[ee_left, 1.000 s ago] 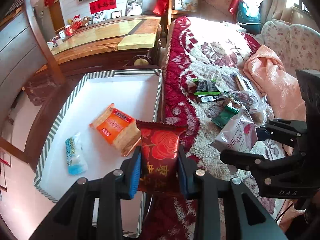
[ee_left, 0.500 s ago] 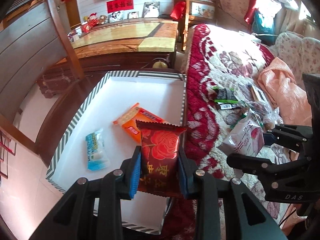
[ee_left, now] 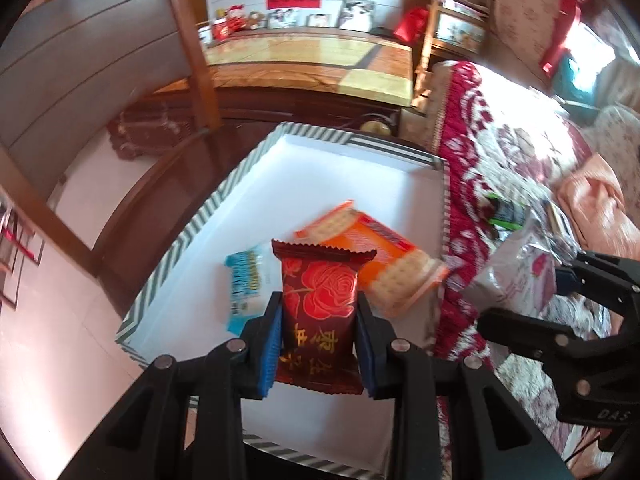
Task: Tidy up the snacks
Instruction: 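Carry the red packet and pink strawberry packet over the tray with both grippers, then open the right gripper to drop the pink strawberry packet into the tray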
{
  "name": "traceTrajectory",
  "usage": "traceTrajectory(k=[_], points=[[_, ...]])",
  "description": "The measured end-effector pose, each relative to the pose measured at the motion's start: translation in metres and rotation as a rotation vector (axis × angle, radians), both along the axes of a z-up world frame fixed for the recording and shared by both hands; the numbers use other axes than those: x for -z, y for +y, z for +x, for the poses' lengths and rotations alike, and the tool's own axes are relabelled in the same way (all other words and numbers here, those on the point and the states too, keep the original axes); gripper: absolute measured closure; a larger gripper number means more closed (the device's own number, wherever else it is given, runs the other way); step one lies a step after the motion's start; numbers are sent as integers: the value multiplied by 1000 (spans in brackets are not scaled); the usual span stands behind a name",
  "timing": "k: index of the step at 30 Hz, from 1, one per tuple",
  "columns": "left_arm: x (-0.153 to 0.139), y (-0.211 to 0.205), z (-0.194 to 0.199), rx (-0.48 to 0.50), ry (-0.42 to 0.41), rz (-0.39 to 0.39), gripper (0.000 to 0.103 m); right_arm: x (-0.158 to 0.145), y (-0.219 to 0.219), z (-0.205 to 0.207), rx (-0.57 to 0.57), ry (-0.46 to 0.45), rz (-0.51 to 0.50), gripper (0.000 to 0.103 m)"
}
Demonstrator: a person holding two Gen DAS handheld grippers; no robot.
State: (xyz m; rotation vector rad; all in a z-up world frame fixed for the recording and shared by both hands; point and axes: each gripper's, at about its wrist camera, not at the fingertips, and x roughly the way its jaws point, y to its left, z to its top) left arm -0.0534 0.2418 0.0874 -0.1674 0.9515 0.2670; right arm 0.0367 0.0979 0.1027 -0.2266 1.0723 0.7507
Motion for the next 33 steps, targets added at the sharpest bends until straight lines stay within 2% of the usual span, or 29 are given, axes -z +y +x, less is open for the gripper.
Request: traceTrajectory(k=[7,12,17,21,27,30,33], points=[[12,27,2,-86,20,-53,68,3,32,7,-58,4,-23,53],[19,46,4,-128,28,-111,68,17,58,4,-126,42,-45,53],[22,68,8,-149,30,-213,68,35,77,-2,-181,78,-82,53],[21,80,9,-138,22,-288,68,54,89,-1,-199,124,-111,53],[17,89,8,-134,4,-333,68,72,106,-4,-231,164,-142,52],[14,92,7,-122,-4,-356,68,72,109,-8,-234,157,-143,50],[10,93,8,-109,-12,-379,68,66,105,-9,-214,181,-97,48]])
